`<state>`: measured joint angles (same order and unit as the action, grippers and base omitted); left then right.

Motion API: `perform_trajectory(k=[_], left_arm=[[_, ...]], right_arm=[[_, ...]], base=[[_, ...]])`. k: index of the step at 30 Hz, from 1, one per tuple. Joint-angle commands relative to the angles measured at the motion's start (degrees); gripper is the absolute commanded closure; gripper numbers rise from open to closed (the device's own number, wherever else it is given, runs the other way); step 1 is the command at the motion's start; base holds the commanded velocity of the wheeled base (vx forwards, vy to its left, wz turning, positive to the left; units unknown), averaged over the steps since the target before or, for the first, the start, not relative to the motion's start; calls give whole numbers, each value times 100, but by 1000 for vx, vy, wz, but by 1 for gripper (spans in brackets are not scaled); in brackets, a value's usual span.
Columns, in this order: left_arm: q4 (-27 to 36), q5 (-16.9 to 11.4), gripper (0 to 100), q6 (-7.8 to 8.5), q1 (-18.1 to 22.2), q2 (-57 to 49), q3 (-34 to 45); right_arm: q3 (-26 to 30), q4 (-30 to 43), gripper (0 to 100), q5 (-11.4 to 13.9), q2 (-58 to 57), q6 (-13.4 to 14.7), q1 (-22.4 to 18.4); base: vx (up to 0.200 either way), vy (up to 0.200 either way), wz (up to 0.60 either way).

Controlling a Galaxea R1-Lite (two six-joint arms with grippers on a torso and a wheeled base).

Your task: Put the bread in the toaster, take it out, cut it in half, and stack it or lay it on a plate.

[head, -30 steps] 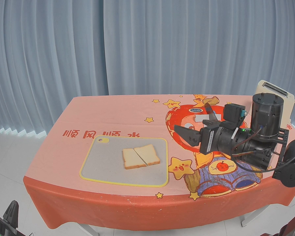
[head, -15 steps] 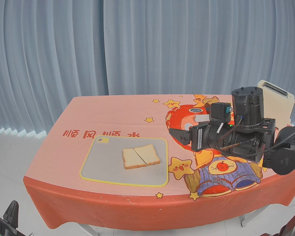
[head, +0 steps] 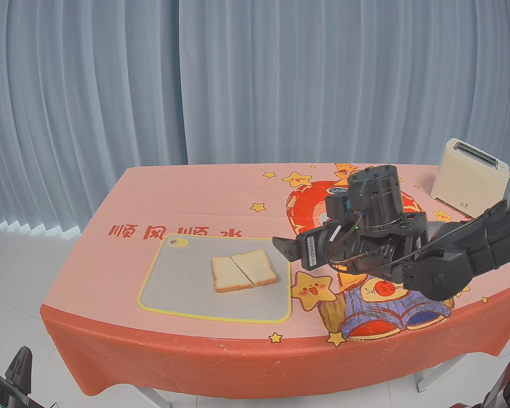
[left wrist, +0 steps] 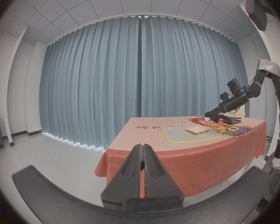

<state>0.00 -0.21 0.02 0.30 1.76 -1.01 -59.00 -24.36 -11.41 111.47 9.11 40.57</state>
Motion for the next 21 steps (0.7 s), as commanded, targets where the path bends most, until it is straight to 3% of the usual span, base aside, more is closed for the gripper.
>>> perform_trajectory(k=[1, 6, 10, 15, 21], left_arm=[[0, -6, 100, -2, 5, 0, 101], [0, -6, 100, -2, 5, 0, 101], [0, -6, 100, -2, 5, 9, 101], [0, 3, 100, -2, 5, 9, 101], [0, -6, 100, -2, 5, 0, 101]], right_arm=[[-243, 124, 0, -19, 446, -5, 83], [-445, 669, 0, -54, 507, -5, 153], [-551, 704, 0, -72, 595, -5, 179], [-753, 713, 0, -415, 894, -14, 188], [-823, 722, 0, -459, 929, -84, 197]], base=[[0, 0, 0], [0, 0, 0], [0, 0, 0], [0, 0, 0], [0, 0, 0]])
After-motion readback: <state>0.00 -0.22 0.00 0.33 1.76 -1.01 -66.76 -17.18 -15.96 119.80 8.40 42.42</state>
